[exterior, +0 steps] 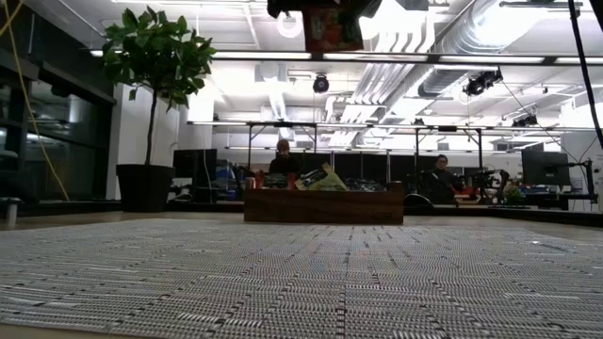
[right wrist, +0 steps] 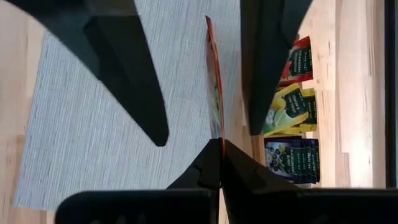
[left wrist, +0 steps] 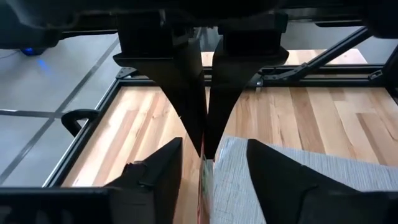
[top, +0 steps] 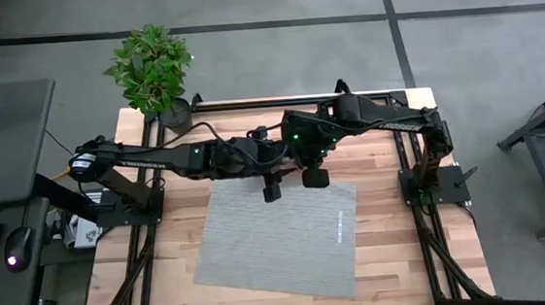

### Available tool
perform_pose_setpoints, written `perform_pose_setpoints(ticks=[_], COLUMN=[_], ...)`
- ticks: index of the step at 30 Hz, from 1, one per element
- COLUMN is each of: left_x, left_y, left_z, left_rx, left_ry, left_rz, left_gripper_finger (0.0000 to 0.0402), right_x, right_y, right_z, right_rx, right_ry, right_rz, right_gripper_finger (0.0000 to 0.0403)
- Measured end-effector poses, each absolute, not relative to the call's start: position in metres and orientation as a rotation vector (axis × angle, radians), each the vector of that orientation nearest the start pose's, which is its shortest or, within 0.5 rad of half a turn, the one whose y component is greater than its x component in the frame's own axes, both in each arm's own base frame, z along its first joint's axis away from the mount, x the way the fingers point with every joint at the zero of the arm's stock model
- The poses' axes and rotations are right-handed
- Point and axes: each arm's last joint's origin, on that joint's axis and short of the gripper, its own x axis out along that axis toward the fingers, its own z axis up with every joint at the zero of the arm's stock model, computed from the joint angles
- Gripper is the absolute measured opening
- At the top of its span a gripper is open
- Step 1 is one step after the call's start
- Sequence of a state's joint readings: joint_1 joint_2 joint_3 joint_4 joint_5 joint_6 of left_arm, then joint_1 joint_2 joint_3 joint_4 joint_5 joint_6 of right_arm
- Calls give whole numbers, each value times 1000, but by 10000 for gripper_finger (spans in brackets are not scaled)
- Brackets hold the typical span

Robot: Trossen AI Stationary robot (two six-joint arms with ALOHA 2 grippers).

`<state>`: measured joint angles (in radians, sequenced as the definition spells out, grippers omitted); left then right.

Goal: Pick & Place Tea
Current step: Put the red tea bag into the left section of the wooden organizer

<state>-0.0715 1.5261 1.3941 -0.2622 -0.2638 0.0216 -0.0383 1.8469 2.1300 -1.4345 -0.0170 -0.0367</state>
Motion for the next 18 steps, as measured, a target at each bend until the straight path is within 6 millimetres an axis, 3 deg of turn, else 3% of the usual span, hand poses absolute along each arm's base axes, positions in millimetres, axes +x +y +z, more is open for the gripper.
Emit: perform_pose_setpoints(ticks=[18], left_x=[347], left_y=[-17], left_z=[358], left_rx=[91], left_ry=[391], left_rz=[185], left_gripper_finger=[8], right_x=[349], right_y=[-13], right_z=[395], right_rx=[-14], right_ry=[1152], right_rz=[14], right_gripper_finger=[0])
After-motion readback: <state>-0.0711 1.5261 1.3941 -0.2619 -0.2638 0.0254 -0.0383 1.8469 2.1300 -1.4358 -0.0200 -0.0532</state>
